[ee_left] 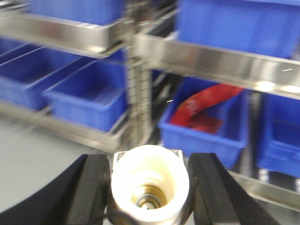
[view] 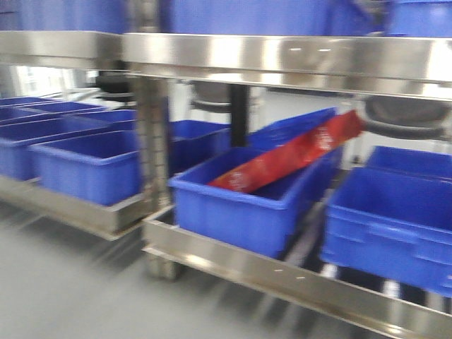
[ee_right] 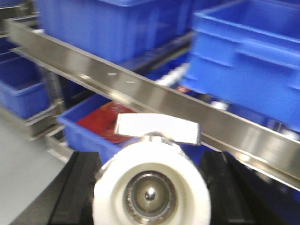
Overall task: Place valve from conveyor to right shelf box
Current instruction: 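Drive up to the metal shelf with blue boxes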
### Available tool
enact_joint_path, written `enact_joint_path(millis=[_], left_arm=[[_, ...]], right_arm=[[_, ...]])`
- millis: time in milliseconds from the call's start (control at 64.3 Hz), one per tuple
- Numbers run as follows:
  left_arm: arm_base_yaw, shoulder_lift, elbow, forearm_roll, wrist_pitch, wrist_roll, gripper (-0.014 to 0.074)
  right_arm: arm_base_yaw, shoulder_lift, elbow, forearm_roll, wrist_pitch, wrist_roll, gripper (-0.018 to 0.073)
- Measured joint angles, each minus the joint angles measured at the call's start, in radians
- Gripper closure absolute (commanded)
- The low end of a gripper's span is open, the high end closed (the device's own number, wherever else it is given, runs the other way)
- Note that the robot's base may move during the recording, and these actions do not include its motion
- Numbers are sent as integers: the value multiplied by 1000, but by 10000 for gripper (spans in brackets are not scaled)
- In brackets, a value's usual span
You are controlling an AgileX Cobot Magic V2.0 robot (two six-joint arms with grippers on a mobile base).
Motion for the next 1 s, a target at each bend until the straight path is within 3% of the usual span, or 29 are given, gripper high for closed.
enact_joint_path(millis=[995], left_arm=[[-1,0,0,-4,0,0,707]], right_arm=[[0,0,0,0,0,0,713]])
